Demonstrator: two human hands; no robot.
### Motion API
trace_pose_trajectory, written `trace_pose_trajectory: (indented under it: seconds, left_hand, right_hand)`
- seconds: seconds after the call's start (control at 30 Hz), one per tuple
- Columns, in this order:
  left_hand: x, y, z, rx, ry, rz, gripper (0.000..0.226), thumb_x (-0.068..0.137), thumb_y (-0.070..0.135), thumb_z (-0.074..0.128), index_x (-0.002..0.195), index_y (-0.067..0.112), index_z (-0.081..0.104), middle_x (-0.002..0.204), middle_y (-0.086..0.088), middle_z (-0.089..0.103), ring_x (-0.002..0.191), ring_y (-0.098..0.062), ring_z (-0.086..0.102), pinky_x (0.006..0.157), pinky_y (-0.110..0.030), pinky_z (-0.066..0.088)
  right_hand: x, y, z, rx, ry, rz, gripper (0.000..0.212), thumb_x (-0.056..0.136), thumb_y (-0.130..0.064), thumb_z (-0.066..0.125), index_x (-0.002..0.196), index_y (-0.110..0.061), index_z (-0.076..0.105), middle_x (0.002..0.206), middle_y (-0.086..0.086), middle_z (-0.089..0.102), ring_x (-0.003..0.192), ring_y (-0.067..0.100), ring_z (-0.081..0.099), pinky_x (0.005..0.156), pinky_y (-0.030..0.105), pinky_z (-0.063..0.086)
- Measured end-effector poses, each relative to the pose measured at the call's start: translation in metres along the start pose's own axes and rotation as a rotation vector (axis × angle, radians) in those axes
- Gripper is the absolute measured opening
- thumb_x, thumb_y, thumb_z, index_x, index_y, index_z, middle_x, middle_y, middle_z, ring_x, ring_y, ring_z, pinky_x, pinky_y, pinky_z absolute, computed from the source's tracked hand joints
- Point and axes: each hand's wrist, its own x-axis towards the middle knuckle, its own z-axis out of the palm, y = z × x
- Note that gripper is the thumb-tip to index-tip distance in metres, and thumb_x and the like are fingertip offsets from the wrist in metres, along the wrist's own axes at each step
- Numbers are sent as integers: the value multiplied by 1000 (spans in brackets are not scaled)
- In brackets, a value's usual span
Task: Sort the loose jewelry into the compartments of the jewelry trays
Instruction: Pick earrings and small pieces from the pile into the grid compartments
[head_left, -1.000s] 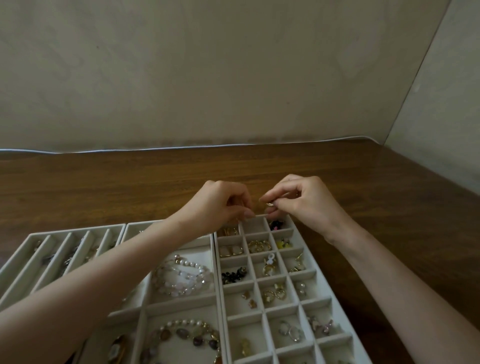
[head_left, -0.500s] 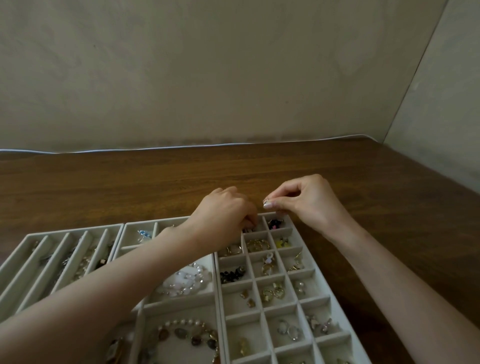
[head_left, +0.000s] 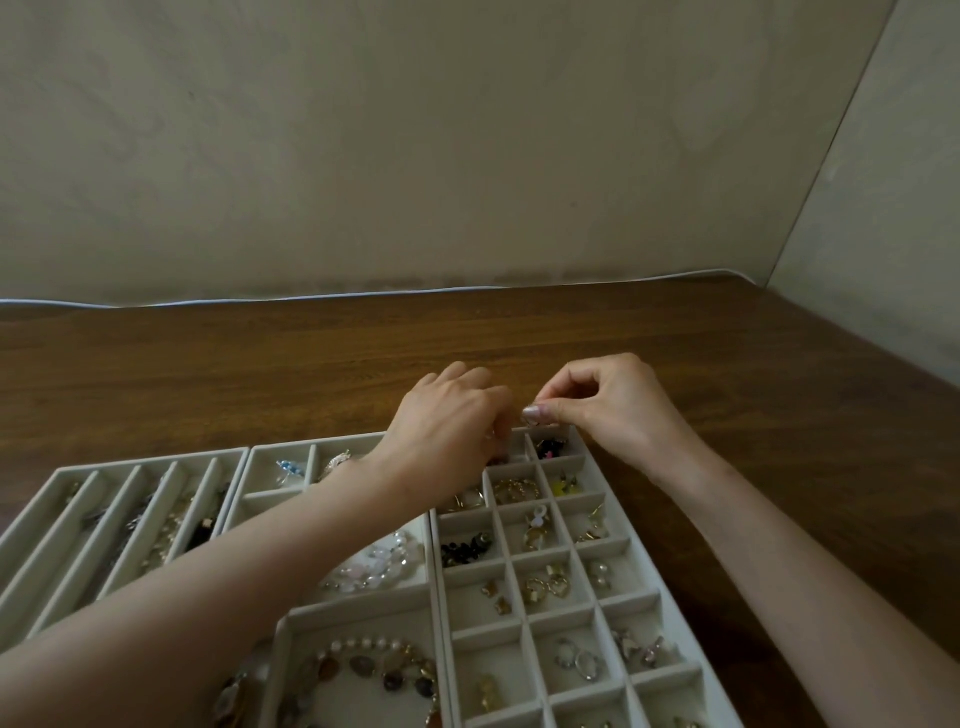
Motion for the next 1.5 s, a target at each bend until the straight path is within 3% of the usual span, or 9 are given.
trace_pose_trajectory:
  seconds: [0.27,0.37,0.5,0.7,0.77,1.0,1.13,1.37,1.5]
  left_hand:
    - [3,-12,-9,-155,116,-85,8,88,23,58,93,25,64,93,11,56,93,-9,47,75,-24,39]
    - [4,-14,-12,-177,74,-41,7,86,25,60,91,26,66,90,12,54,91,-8,46,77,-28,44]
    - [3,-12,-12,-144,-44,-4,11,87,32,59,94,26,66,90,13,52,97,-10,48,80,-29,45]
    - [3,-11,-9,-130,4,-69,7,84,33,63,88,27,64,85,15,50,93,-8,47,74,-25,41]
    - [3,-11,-9,-141,16,-87,8,82,34,65,86,27,64,85,14,51,92,-9,48,74,-26,41]
    - [3,-11,-9,-126,-19,-128,6,83,32,65,86,28,63,86,13,52,94,-11,49,73,-25,39]
    - [2,-9,-10,-141,-17,-142,11,82,37,64,79,32,55,85,14,51,92,-9,48,71,-24,36]
    - [1,-3,-6,-14,-46,-114,17,82,42,63,90,28,58,91,12,46,95,-10,44,79,-23,33]
    - [2,3,-7,96,-39,-90,23,85,45,57,98,26,61,103,7,54,103,-13,46,87,-27,35]
  right_hand:
    - [0,-2,9,-20,-141,91,6,77,-22,74,74,-21,69,86,-10,59,85,5,53,74,22,39]
    - [-1,-1,14,-144,-117,43,8,76,-25,75,72,-24,69,78,-14,55,75,-1,51,65,15,36]
    - [-3,2,23,-250,-35,-35,7,77,-25,75,74,-22,70,74,-15,52,72,0,50,64,17,38]
    - [-3,2,25,-241,-19,-31,7,80,-23,72,73,-23,69,75,-17,53,76,1,53,75,24,46]
    - [-2,2,24,-202,-42,-3,14,82,-20,71,69,-27,67,70,-20,53,71,-4,52,74,21,43]
    - [-5,2,30,-414,48,-136,1,83,-24,69,84,-23,69,78,-15,47,74,3,46,57,16,31]
    - [-5,1,24,-375,21,-184,14,84,-16,66,83,-30,68,80,-13,50,75,5,50,61,19,35]
    - [-6,0,12,-503,-60,-200,22,90,-16,56,93,-32,71,89,-11,51,82,5,45,71,20,29]
    - [-3,-1,5,-406,-20,-171,18,89,-18,60,86,-33,69,83,-15,51,75,-1,49,60,12,32]
